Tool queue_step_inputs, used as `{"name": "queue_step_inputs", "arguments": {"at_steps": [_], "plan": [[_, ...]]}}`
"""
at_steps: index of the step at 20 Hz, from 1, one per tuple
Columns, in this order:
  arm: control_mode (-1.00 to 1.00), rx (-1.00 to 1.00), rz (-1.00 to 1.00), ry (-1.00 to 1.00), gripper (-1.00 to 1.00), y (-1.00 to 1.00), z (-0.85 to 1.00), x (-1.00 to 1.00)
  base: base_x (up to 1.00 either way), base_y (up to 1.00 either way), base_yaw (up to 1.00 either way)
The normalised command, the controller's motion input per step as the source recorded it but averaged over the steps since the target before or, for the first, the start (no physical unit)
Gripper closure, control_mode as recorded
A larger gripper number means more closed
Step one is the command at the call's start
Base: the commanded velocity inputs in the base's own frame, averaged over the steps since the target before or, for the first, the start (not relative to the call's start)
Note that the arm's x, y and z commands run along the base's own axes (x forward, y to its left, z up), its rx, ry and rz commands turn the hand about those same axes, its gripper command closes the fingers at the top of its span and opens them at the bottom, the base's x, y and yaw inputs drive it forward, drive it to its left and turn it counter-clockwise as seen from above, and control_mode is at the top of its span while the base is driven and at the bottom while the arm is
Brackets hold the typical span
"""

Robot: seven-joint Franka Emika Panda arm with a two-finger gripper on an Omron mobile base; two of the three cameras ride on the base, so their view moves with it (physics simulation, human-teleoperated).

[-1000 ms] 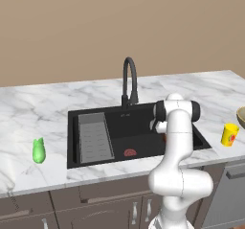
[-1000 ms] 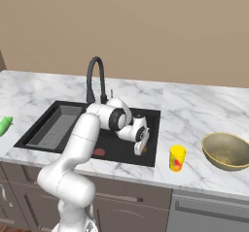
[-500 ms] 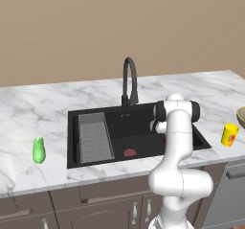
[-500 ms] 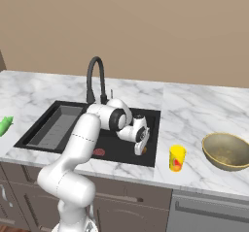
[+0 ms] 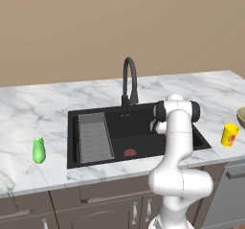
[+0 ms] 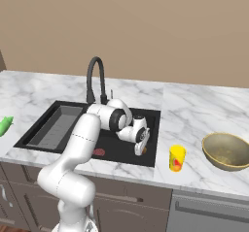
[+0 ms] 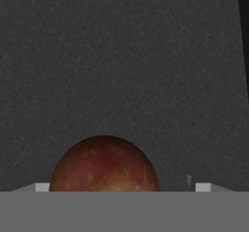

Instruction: Remove the corn and apple from the sink. Then move the bowl and cup from the counter to the sink for washing.

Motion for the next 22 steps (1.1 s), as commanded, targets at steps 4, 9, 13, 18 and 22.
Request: {"name": "queue_step_inputs", "arguments": {"at_steps": [4,9,13,18,22], "plan": [[-1.00,0.00,0.00,0.00,1.00,0.00,-0.14,0.05,0.00,0.00,0.00],[-1.00,0.00,0.00,0.00,1.00,-0.02,-0.11,0.01,0.00,0.00,0.00],[-1.00,0.00,0.00,0.00,1.00,-0.09,-0.08,-0.01,0.00,0.00,0.00],[-1.00,0.00,0.00,0.00,1.00,-0.07,-0.04,-0.05,0.00,0.00,0.00],[-1.00,0.00,0.00,0.00,1.00,-0.06,0.00,-0.09,0.00,0.00,0.00]]}}
